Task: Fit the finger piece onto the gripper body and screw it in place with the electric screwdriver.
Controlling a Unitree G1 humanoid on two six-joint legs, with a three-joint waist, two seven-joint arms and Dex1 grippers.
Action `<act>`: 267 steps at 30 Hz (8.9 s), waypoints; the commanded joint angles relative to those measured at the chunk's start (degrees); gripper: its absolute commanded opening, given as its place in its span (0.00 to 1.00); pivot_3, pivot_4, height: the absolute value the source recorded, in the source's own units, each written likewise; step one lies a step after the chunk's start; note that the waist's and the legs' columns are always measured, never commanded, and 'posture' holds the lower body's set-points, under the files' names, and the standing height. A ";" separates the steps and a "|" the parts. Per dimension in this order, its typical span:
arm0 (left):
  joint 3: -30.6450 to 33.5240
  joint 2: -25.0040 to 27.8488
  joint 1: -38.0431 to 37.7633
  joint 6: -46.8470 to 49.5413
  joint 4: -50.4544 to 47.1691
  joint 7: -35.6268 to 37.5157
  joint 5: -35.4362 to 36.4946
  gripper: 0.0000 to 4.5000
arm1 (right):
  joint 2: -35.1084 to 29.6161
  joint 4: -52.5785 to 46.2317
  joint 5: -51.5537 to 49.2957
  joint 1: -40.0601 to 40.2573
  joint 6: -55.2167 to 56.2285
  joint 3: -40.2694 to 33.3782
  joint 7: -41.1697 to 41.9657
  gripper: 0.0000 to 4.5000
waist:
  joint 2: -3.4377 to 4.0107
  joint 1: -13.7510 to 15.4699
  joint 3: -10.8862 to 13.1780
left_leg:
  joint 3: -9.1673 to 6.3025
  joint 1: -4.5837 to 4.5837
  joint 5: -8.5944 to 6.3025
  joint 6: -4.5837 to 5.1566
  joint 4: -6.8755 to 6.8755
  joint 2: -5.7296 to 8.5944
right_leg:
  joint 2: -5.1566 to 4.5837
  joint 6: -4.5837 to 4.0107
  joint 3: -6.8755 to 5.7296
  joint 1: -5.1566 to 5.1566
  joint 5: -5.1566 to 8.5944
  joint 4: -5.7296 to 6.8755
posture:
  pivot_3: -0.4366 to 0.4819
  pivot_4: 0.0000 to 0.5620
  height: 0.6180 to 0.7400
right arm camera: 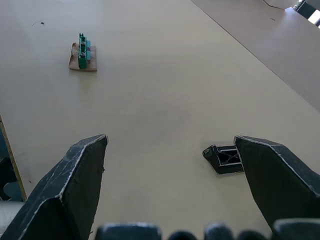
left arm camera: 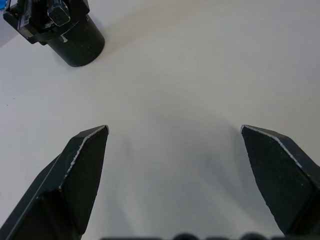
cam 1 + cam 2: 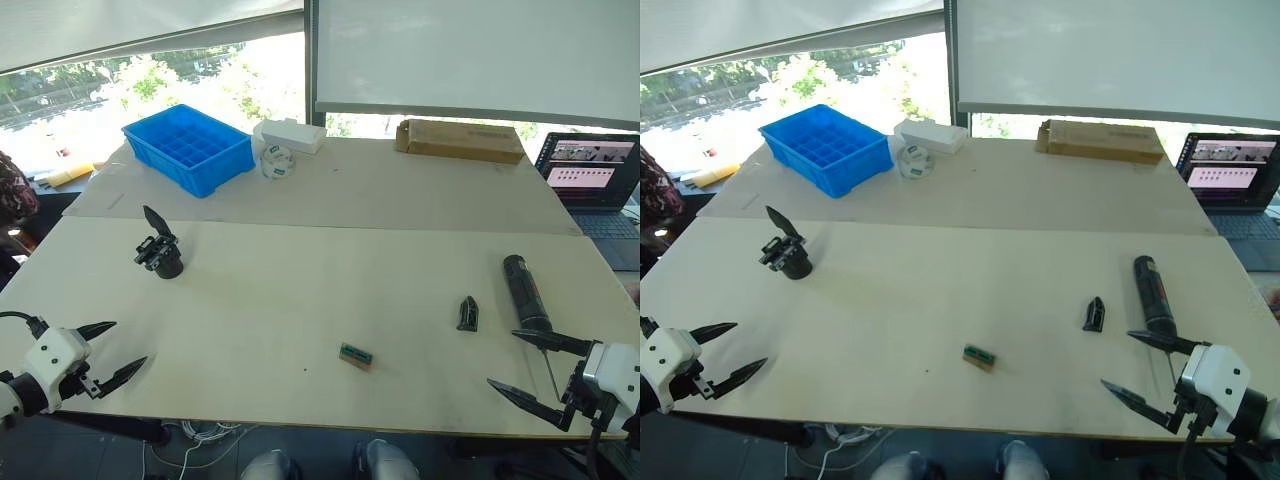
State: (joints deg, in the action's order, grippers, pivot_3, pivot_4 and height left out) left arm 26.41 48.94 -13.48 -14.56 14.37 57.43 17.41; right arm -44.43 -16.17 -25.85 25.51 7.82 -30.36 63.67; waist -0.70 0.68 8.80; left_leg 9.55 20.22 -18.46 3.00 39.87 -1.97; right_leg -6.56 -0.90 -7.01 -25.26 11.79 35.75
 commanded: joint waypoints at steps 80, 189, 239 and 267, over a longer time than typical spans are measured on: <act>-28.12 -28.75 37.96 16.99 -6.56 -17.36 -4.78 0.53 | 10.87 -12.03 -5.96 -13.69 2.98 16.16 -8.14 1.00 | -1.08 0.02 0.00 | -0.10 0.24 0.32 -0.04 0.60 0.18 | 0.59 -0.30 -0.27 0.12 -0.31 0.28 | 0.48 0.27 1.00; -36.65 -25.69 50.55 11.55 20.04 8.05 -8.76 0.99 | 10.19 -14.30 -3.01 -6.17 4.89 15.36 -8.67 1.00 | -0.97 0.84 -0.01 | -0.18 0.39 0.00 0.51 1.10 0.12 | 0.38 -0.13 -0.18 0.15 -0.37 0.30 | 0.48 0.27 1.00; -41.90 -41.47 44.33 24.08 0.58 -9.60 -15.96 0.51 | 10.24 -18.01 -2.12 -4.11 1.19 14.53 -15.73 1.00 | -0.97 0.12 -0.01 | -0.38 0.68 -0.06 0.63 1.45 0.11 | 0.38 0.00 -0.10 0.06 -0.42 0.33 | 0.48 0.27 1.00; -37.08 -25.69 38.58 19.74 -0.14 2.33 -9.36 0.99 | 11.84 -21.85 -11.11 9.12 -1.14 2.39 -15.54 1.00 | -0.86 0.06 -0.07 | -0.38 0.56 -0.06 0.62 1.39 0.05 | 0.31 -0.05 -0.06 0.09 -0.40 0.34 | 0.48 0.27 1.00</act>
State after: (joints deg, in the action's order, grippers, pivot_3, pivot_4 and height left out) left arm -12.62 22.36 25.53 7.02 14.48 58.07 6.46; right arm -32.86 -36.26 -34.80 33.96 6.63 -24.84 47.92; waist -1.56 0.75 8.73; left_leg 9.16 20.78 -18.52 3.61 41.25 -1.93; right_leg -6.35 -0.95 -7.07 -25.17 11.39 36.08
